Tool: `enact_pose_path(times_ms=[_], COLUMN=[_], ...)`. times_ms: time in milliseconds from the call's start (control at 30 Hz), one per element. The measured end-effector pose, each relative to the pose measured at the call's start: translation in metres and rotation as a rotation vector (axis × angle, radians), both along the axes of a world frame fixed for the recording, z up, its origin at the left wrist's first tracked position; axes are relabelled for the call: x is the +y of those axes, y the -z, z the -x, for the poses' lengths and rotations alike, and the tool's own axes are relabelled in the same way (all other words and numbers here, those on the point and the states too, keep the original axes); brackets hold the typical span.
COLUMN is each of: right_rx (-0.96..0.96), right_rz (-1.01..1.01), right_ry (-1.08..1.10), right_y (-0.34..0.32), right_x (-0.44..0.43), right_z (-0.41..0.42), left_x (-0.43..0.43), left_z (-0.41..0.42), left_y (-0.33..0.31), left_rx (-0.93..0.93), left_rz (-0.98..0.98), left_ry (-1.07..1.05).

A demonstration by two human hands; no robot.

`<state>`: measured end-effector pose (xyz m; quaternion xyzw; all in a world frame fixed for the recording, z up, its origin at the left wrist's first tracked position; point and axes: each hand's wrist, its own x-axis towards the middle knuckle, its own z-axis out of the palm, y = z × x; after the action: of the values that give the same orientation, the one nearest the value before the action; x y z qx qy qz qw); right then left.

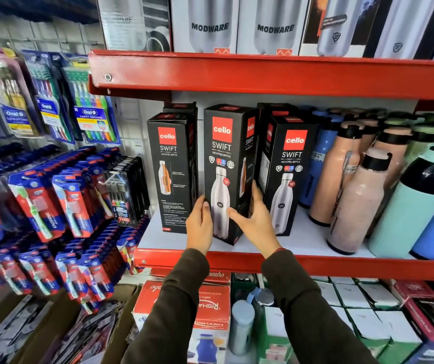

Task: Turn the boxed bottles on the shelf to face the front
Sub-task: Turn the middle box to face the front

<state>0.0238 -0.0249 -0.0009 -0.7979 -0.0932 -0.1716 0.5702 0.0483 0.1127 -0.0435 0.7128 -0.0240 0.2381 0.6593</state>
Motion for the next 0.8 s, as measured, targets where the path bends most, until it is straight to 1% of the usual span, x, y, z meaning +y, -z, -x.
enact_pose_path(times_ms=[233,533,800], right_rx=[-0.008,0.022,-0.017], right_rz=[0.137,0.208,0.221], right_ry=[-0.093,0.002,0.061], right_y=[-0.001,0.007,0.015], right_x=[-0.003,0.000,0.003], right_z=[0.000,-0.009,-0.015], left_x=[-0.002,-0.006,-0.007], left_z=[0.001,-0.006,-0.009], left_y=[0.003,0.009,0.011], left_rx=[-0.079,-0.063,-0.062], left_rz=[-0.038,-0.075,-0.112], left_ry=[-0.028,0.000,-0.003])
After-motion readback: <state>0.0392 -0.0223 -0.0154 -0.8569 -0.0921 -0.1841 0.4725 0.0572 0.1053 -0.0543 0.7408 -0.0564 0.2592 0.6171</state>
